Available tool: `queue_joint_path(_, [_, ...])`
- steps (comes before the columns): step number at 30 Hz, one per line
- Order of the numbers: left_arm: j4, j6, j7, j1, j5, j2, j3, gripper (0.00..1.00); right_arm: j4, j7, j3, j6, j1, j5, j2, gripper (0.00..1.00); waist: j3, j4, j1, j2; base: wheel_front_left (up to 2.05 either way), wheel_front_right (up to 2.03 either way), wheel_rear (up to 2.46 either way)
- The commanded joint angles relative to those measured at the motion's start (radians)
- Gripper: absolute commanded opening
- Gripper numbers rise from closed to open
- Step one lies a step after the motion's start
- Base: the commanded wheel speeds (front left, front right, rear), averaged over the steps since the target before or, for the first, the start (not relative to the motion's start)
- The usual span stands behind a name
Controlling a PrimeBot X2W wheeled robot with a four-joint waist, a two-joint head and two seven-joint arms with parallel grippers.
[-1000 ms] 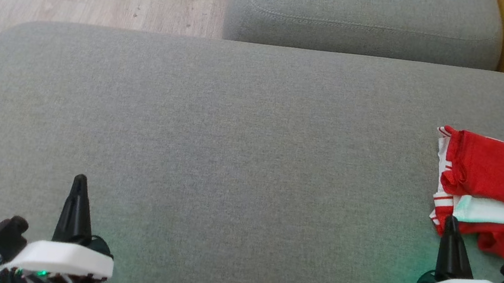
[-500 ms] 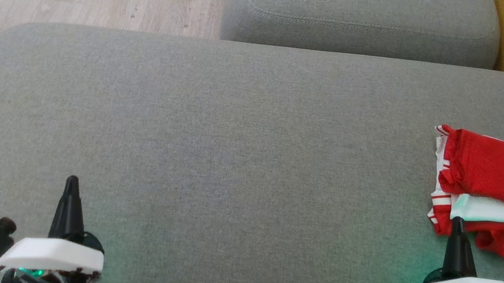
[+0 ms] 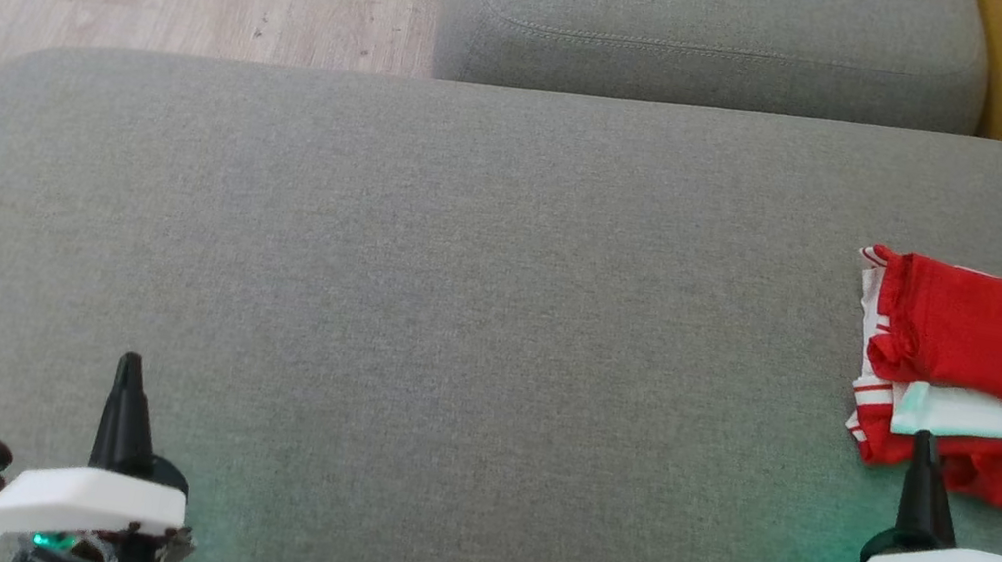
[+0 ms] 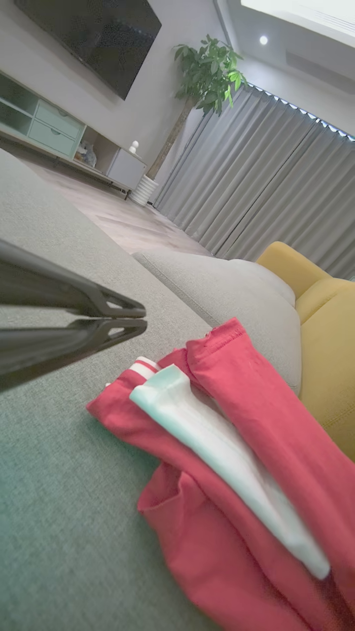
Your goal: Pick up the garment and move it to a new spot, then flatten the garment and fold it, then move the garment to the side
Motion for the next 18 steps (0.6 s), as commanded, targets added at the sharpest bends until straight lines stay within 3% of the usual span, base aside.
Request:
queue_joint_path(1, [-0.038,-0.009,0.008,-0.056,-0.026,0.004,0.028,0.00,-0.040,0.007,0.005,0.000,-0.048,0.032,-0.004,0.00,0.000,-0.001,-0.0001,0.0000,0.00,0.00,0.00])
queue_joint_path(18, [-0.046,-0.013,0.055,-0.059,-0.179,0.005,0.056,0.00,-0.060,0.052,-0.009,0.000,-0.050,0.210,-0.005,0.00,-0.001,-0.008,-0.0001,0.0000,0.00,0.00,0.00])
